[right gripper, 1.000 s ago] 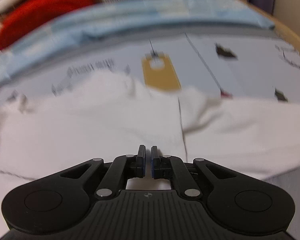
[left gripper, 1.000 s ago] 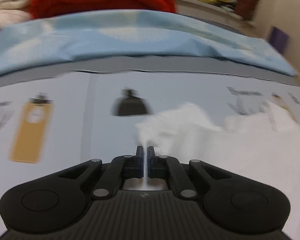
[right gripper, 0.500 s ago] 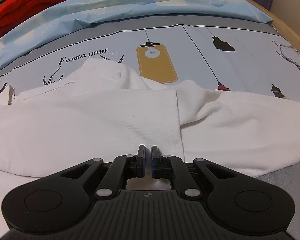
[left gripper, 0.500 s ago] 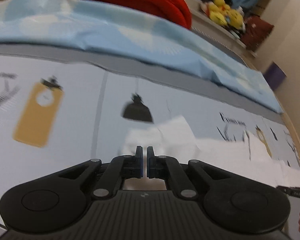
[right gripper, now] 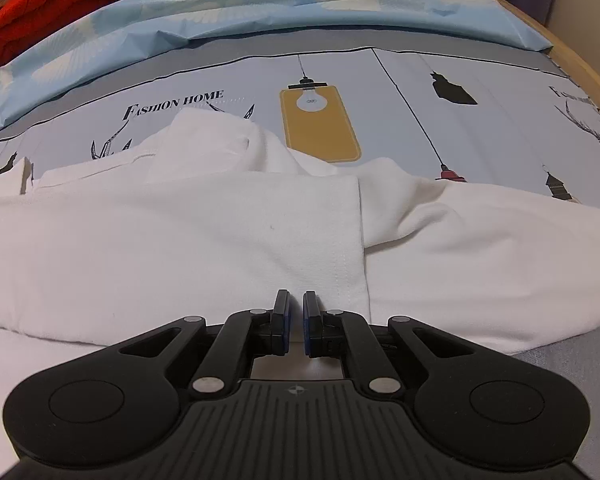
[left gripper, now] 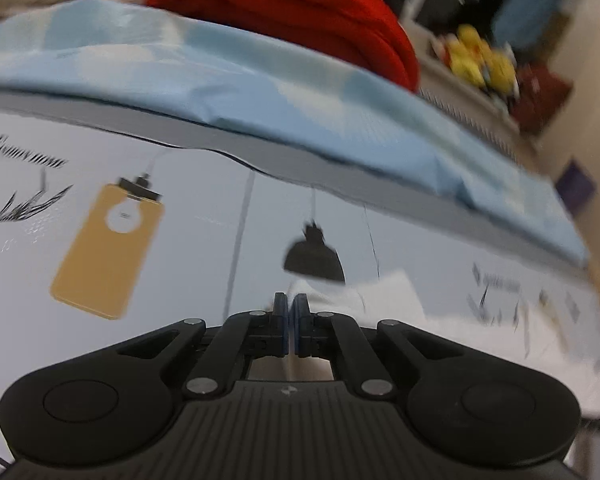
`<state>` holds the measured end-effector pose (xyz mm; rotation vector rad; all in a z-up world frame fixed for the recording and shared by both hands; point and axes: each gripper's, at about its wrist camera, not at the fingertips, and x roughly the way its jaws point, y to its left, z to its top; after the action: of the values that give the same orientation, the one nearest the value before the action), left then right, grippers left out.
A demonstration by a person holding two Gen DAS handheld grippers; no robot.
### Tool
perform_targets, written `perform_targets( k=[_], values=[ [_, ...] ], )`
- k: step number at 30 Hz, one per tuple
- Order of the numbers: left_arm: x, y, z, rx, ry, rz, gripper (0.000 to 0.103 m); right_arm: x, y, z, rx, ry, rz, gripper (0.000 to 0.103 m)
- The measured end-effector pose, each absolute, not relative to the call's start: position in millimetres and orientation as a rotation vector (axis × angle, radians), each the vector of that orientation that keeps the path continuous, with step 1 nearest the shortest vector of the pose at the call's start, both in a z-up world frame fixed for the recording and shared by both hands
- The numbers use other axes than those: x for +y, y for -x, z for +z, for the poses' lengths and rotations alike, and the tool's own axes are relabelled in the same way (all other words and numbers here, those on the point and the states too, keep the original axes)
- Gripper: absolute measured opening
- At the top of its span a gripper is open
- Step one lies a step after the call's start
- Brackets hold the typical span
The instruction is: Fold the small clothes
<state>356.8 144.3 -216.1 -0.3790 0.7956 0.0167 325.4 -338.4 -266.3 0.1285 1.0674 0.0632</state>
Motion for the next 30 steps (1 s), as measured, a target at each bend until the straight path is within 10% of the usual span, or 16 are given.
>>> perform_targets(
  k=[13,24,30],
  values=[
    [99.4,-317.3,-237.3,1.246,0.174,-0.249,0.002,-355.8,-326.3,-263.5,1.078,-0.212,0.032,0.006],
    [66.5,-265.1,-175.8,1.151,-0.052,-0.080,0.009,-410.7,-308.4,-253.4,1.030,-0.367,-0.057,0.015],
    [42.0,-187.7,-96.4,0.918,0.058,-0.154,0.037,-494.1,-273.4,-238.1,0.859,-0.462,-0.187,0.012]
  ],
)
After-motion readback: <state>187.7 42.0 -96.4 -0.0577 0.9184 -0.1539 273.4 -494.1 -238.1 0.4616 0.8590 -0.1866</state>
